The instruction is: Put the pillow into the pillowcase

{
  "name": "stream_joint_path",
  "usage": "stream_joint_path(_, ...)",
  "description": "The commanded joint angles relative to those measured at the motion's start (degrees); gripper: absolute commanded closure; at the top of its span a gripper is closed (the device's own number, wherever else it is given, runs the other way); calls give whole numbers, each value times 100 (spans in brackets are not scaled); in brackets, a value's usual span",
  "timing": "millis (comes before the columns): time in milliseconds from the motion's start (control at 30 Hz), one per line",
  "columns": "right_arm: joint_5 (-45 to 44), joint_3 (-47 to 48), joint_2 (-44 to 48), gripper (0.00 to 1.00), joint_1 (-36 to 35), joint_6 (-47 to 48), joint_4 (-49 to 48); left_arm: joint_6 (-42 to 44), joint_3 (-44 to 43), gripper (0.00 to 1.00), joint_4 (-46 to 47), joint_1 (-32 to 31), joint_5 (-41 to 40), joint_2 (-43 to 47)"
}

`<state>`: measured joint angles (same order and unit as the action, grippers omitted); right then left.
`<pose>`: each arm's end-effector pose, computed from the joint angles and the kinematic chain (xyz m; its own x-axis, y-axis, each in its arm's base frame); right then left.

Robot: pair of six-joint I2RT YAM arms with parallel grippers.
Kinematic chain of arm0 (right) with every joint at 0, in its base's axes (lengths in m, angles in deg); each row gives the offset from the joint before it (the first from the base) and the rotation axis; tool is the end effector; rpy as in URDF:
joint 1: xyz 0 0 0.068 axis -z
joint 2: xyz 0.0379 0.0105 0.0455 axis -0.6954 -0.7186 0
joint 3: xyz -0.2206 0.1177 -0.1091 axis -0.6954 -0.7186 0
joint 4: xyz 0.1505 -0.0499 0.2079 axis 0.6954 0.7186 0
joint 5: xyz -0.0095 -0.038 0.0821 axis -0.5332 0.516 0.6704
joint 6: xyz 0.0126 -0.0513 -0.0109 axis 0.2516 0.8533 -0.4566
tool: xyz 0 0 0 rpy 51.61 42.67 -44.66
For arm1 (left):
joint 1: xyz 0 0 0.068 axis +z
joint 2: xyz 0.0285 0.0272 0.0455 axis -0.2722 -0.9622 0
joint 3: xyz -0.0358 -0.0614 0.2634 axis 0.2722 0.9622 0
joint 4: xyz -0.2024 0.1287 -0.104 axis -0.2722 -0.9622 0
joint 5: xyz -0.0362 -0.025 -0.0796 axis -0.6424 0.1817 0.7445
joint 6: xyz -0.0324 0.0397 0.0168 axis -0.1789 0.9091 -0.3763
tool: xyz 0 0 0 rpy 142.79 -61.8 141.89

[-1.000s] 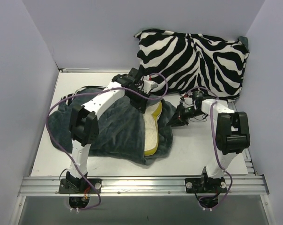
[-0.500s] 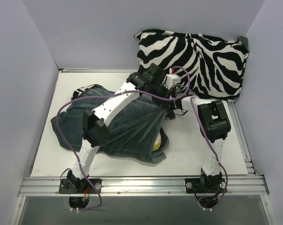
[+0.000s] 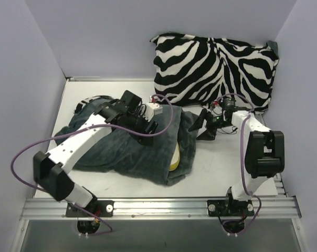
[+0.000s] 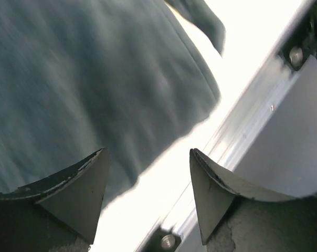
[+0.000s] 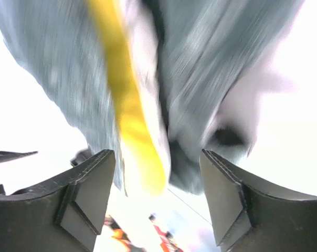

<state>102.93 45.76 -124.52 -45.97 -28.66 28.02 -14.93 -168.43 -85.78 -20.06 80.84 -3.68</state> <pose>0.3468 0.0392 0.1911 -0.9536 0.2637 -0.1453 0.0280 0.5583 0.8292 0.2527 -0.2014 0.3262 -0.6497 0.5402 -0.5350 0.7495 0.5729 -0.3317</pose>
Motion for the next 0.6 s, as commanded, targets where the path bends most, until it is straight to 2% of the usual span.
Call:
stream_joint_path(0, -118, -296, 773, 37, -256, 1089, 1416, -160, 989, 31, 227, 7, -597, 798)
stream_joint_path(100, 225, -263, 827, 48, -616, 1361, 1671, -635, 1414, 34, 227, 289, -450, 747)
stream_joint_path(200, 401, -358, 617, 58, -1389, 1450, 1786, -759, 1661, 39, 376, 404, -344, 432)
stream_joint_path(300, 542, -420, 283, 58, -1935, 1380, 1445, -803, 1661, 39, 657, 352, 252, 482)
stream_joint_path(433, 674, -403, -419, 60, -2041, 1064, 952, -829, 1652, 31, 1079, -157, 500, 738)
stream_joint_path(567, 884, -525, -623, 72, -2015, 633, 416, -1031, 1783, 31, 1404, -947, 124, 764)
